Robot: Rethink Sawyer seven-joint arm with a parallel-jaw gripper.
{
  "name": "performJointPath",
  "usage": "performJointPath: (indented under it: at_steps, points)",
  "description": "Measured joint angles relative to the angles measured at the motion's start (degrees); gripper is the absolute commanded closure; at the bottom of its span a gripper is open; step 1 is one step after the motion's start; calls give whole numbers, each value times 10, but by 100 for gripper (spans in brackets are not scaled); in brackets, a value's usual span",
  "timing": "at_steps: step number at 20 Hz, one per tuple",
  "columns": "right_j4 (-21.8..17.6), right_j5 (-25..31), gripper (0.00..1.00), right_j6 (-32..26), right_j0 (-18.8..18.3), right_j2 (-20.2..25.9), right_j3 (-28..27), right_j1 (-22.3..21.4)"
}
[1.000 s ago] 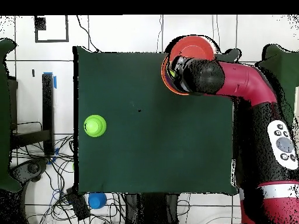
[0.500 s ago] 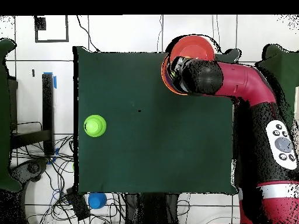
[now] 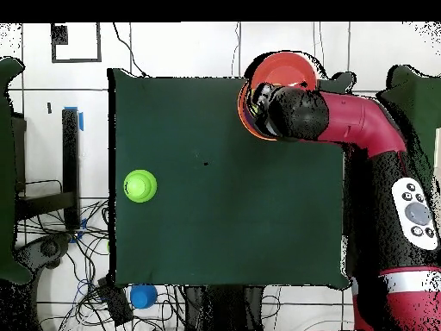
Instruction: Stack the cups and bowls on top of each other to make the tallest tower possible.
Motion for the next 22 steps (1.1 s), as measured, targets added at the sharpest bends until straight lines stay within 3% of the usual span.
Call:
performJointPath:
  at_steps: [22]
  points:
    - [8, 13, 0, 0, -1, 0, 0, -8]
